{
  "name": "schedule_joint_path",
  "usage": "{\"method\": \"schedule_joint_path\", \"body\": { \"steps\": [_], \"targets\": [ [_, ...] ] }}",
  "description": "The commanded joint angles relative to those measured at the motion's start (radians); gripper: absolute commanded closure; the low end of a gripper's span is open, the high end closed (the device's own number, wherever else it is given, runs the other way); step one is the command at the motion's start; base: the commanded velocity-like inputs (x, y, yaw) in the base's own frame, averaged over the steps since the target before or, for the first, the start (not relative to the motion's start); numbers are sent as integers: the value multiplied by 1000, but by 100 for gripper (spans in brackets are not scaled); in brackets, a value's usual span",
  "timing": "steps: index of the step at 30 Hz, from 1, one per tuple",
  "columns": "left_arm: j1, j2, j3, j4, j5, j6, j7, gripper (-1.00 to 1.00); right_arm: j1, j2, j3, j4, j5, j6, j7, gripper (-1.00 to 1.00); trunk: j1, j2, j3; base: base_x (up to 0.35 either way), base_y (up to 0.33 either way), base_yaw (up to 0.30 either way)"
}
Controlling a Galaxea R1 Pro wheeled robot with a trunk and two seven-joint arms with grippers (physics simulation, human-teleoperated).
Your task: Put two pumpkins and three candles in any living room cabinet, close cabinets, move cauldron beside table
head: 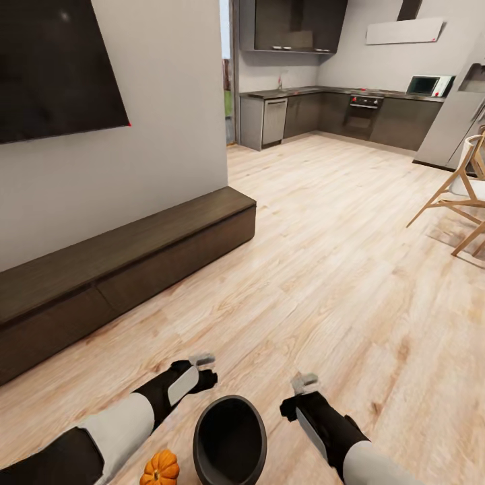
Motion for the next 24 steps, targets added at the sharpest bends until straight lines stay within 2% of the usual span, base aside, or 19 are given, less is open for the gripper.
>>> {"method": "schedule_joint_path", "body": {
  "steps": [1,4,6,7,9,11,13,14,15,17,18,22,23,24],
  "targets": [
    [-9,0,15,-10,1,5,9,-100,-11,4,-1,-2,-1,9,-6,-100,0,0,0,0,0,0],
    [-46,5,96,-49,0,17,42,-100,-70,14,-3,-1,-4,33,-23,-100,0,0,0,0,0,0],
    [-58,6,124,-57,-3,20,48,-100,-99,19,-4,11,-7,38,-24,-100,0,0,0,0,0,0],
    [-65,6,139,-61,-6,23,51,-100,-135,31,-5,30,-23,44,-24,-100,0,0,0,0,0,0],
    [-78,6,147,-63,-8,42,55,-100,-185,58,-5,73,-67,67,-27,-100,0,0,0,0,0,0],
    [-87,7,150,-65,-9,93,61,-100,-237,77,-5,132,-119,98,-27,-100,0,0,0,0,0,0],
    [-90,12,150,-67,-11,147,64,-100,-270,86,-5,180,-165,114,-28,-100,0,0,0,0,0,0],
    [-91,14,151,-68,-11,156,65,-100,-275,87,-5,188,-174,116,-28,-100,0,0,0,0,0,0],
    [-92,29,151,-98,-11,181,65,-100,-288,88,-5,209,-197,120,-27,-100,0,0,0,0,0,0],
    [-92,42,153,-148,-10,190,65,-100,-292,86,-4,216,-204,121,-25,-100,0,0,0,0,0,0],
    [-92,75,156,-178,-9,195,65,-100,-294,87,-4,216,-206,120,-24,-100,0,0,0,0,0,0],
    [-91,90,157,-197,-7,215,65,-100,-294,89,-3,213,-207,121,-21,-100,12,-21,-10,0,0,0],
    [-91,88,156,-198,-6,240,65,-100,-294,88,-2,211,-206,122,-18,-100,15,-28,-13,0,0,0],
    [-91,80,156,-196,-5,338,65,-100,-294,87,-1,210,-206,126,-15,-100,19,-35,-16,0,0,0]
  ]
}}
